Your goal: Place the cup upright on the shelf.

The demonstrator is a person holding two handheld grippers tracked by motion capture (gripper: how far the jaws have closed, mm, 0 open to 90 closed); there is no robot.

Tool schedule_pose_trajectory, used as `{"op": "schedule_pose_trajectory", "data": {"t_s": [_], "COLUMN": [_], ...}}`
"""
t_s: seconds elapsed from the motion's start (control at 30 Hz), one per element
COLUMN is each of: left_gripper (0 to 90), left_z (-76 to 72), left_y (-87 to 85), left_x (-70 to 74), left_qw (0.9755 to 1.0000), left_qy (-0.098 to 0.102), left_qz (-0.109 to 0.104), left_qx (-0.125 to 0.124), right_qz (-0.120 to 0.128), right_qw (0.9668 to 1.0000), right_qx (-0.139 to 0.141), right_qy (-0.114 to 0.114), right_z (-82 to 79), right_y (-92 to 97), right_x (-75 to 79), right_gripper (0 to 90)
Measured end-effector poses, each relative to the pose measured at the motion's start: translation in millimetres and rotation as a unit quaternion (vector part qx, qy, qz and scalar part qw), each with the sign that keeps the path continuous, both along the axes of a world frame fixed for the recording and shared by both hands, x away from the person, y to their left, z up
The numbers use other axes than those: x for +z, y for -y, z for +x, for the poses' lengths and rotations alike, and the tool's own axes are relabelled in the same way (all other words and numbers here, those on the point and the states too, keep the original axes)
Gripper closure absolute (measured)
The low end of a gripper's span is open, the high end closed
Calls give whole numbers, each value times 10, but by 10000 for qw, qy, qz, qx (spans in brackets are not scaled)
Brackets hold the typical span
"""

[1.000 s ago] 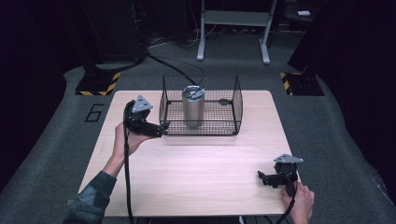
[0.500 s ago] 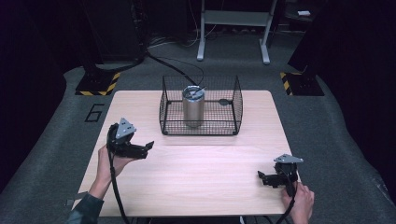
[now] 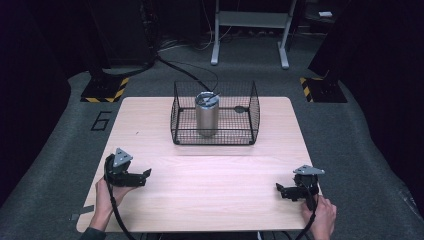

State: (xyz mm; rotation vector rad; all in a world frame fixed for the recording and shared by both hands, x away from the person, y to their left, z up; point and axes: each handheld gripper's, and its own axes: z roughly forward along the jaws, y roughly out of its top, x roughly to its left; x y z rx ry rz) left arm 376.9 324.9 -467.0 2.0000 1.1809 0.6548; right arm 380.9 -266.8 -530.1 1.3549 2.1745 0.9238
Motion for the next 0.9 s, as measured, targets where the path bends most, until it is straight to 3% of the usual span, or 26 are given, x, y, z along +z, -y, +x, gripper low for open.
{"op": "schedule_pose_trajectory", "data": {"t_s": [0.1,0.13,0.43,0.53,0.7,0.8,0.9], "left_gripper": [0,0,0,0,0,0,0], "left_z": [2,4,42,61,83,100,98], "left_y": [-56,-114,-279,-319,-350,-350,-356], "left_x": [-99,-176,-402,-450,-504,-589,-630], "left_qw": [9999,9997,9979,9974,9966,9960,9959], "left_qy": [-53,-154,-193,-207,-187,-374,-369], "left_qz": [-63,-93,-196,-153,-261,-263,-220], "left_qx": [109,151,590,678,755,765,796], "right_qz": [0,-3,-9,1,-2,4,-5], "right_qw": [10000,10000,10000,10000,10000,10000,10000], "right_qx": [-1,1,4,-1,2,-7,-1], "right_qy": [0,2,-19,1,1,0,-12], "right_z": [0,0,0,0,0,0,0], "right_y": [0,0,0,0,0,-1,-1], "right_x": [0,0,2,0,0,0,1], "right_gripper": [0,0,0,0,0,0,0]}}
